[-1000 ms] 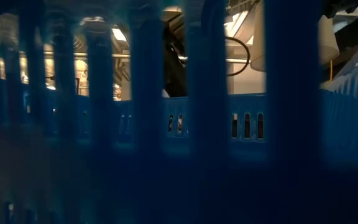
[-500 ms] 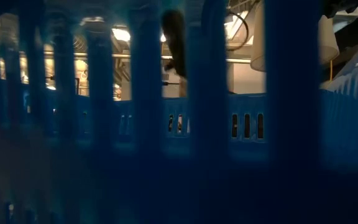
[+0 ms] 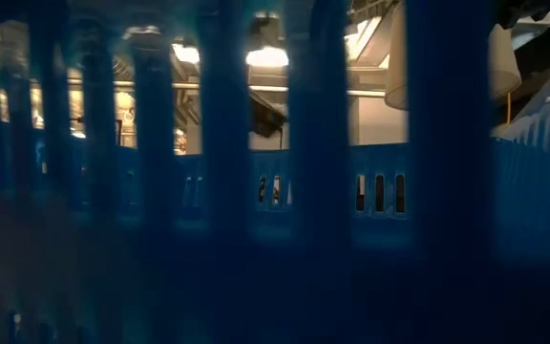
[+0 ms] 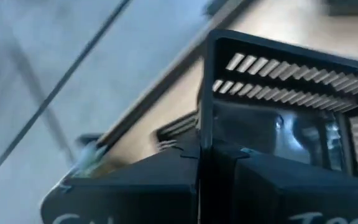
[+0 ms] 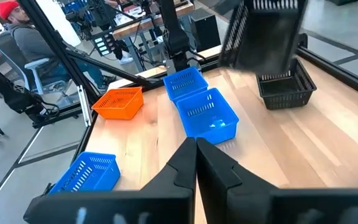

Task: Stack baskets by color
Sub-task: Stack the bottom black bin on the top left black bin

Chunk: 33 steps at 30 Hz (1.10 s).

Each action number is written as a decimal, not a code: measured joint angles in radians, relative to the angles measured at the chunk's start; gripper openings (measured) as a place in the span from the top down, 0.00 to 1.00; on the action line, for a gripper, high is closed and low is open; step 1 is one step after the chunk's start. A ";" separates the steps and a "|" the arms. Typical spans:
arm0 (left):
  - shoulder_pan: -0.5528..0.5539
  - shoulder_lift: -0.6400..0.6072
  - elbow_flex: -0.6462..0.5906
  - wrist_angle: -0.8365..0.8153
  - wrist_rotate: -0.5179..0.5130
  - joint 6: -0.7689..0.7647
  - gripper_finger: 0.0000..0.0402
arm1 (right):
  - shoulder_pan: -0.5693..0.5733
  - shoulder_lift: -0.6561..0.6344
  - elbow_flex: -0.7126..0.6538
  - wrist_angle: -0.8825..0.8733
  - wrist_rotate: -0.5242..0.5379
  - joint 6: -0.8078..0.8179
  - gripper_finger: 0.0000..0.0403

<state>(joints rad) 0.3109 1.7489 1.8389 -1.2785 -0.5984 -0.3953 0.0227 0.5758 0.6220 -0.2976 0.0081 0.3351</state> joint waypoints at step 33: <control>0.177 0.007 -0.410 0.298 -0.032 -0.113 1.00 | -0.001 0.000 0.000 0.000 0.000 -0.006 0.97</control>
<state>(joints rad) 0.4875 1.7561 1.4293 -0.9809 -0.6304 -0.5086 0.0216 0.5758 0.6220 -0.2977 0.0082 0.3290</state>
